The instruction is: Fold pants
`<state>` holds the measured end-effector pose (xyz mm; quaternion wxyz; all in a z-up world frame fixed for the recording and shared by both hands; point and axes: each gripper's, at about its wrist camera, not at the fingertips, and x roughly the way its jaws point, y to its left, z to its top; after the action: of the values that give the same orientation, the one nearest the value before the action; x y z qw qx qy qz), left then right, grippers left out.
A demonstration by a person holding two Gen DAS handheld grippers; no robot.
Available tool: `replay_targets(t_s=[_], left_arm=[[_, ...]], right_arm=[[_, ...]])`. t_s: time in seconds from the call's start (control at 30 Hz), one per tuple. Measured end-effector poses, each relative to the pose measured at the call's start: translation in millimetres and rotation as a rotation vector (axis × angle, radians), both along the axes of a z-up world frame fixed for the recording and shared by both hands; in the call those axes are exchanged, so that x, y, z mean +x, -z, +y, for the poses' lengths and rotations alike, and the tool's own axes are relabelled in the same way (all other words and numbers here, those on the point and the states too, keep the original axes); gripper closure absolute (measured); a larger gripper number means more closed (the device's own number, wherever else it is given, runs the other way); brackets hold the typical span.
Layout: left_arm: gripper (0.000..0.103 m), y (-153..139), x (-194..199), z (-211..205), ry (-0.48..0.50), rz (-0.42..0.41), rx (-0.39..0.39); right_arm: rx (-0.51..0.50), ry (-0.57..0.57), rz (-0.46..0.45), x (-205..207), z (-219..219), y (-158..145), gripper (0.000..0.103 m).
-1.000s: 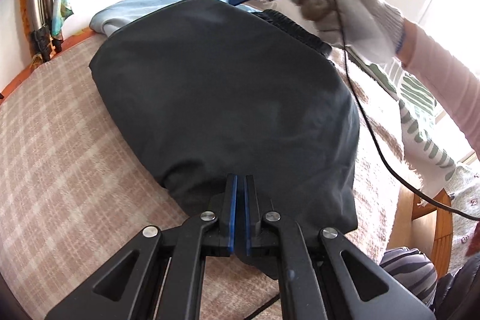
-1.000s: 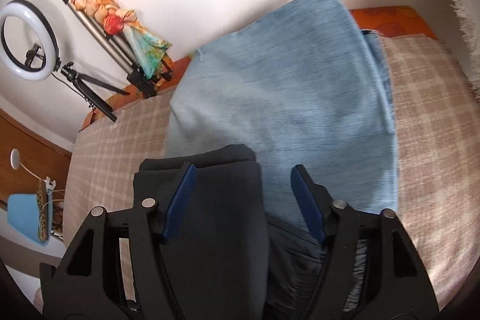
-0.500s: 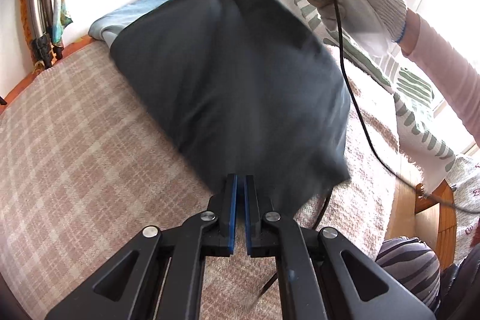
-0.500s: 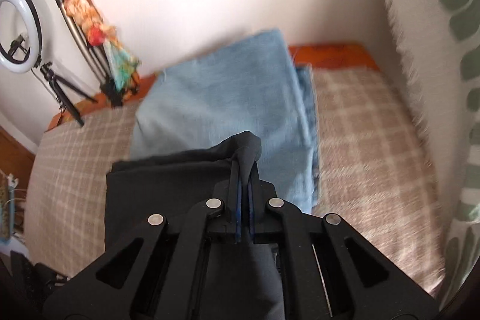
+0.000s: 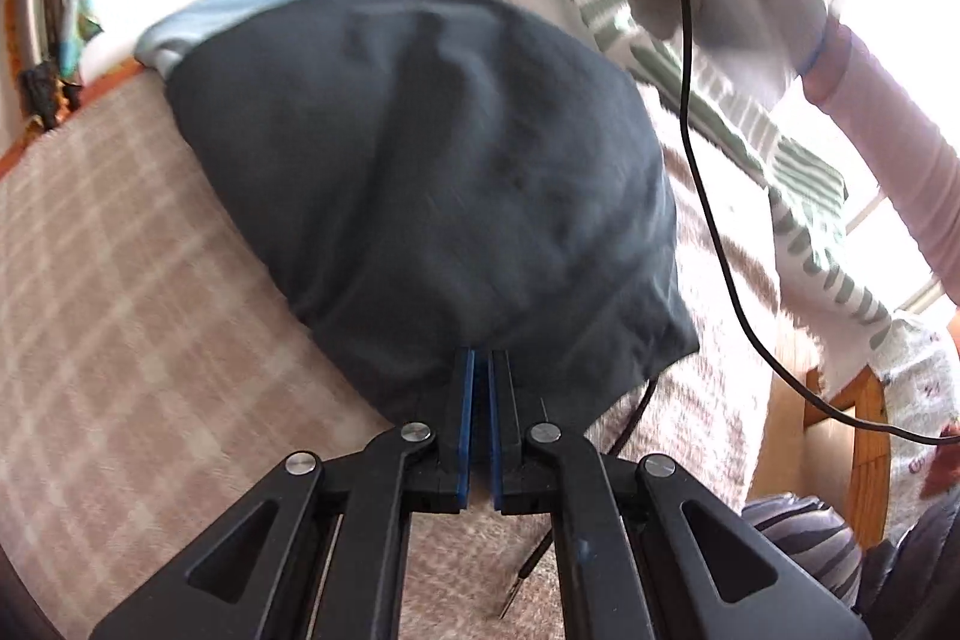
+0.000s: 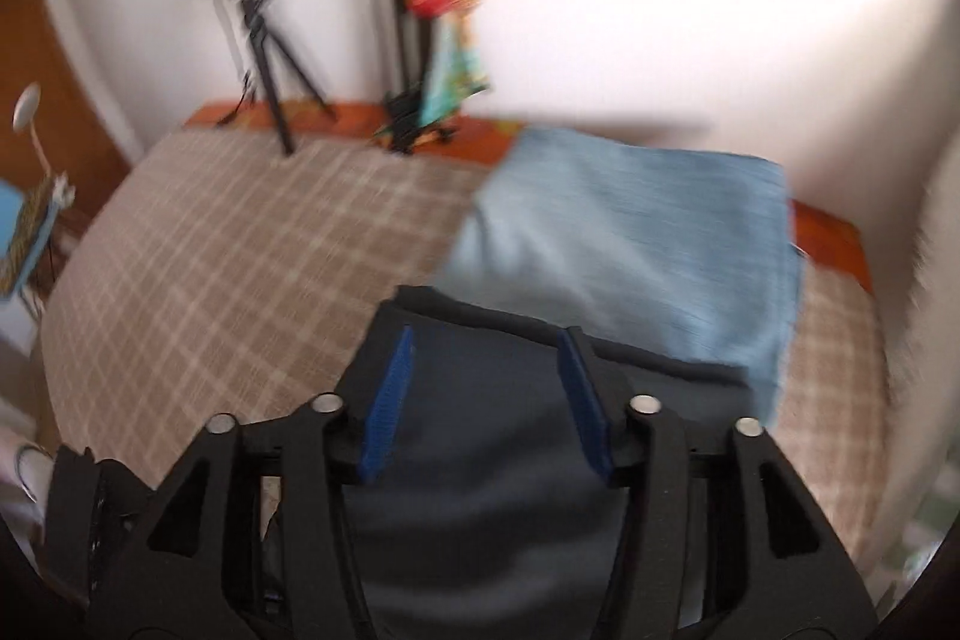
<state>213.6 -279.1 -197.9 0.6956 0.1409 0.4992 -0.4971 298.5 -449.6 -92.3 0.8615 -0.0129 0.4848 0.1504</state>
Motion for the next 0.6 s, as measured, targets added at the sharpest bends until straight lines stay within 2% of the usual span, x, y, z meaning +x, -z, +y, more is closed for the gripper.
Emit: replay_targets(t_s=[0.07, 0.17, 0.3, 0.33, 0.37, 0.4, 0.43, 0.5, 0.6], left_arm=[[0.101, 3.2, -4.4, -0.2, 0.01, 0.009, -0.003], [0.101, 6.6, -12.5, -3.7, 0.024, 0.009, 0.003], [0.101, 11.1, -22.1, -7.8, 0.053, -0.014, 0.01], [0.101, 11.4, -21.1, -7.8, 0.052, -0.008, 0.006], [0.101, 12.1, -19.4, -6.7, 0.049, 0.004, 0.0], [0.101, 12.5, -17.1, -5.8, 0.049, 0.012, -0.007], [0.101, 13.3, -15.9, -4.6, 0.05, 0.02, -0.016], [0.101, 13.0, -10.2, 3.7, 0.05, 0.029, -0.029], [0.102, 14.1, -10.1, 5.0, 0.053, 0.036, -0.041]], right_arm=[[-0.018, -0.07, 0.036, 18.8, 24.9, 12.6, 0.04], [0.016, -0.102, 0.089, 44.3, 43.2, 34.4, 0.039], [-0.054, -0.13, 0.145, 62.0, 61.4, 63.1, 0.039], [-0.075, -0.14, 0.153, 61.7, 65.3, 68.9, 0.043], [-0.097, -0.149, 0.153, 58.8, 69.5, 73.1, 0.052], [-0.111, -0.163, 0.152, 54.4, 73.1, 75.0, 0.075], [-0.116, -0.172, 0.15, 50.2, 75.7, 75.3, 0.083], [-0.143, -0.152, 0.109, 41.7, 79.6, 70.8, 0.089], [-0.139, -0.075, 0.08, 42.8, 71.0, 57.4, 0.094]])
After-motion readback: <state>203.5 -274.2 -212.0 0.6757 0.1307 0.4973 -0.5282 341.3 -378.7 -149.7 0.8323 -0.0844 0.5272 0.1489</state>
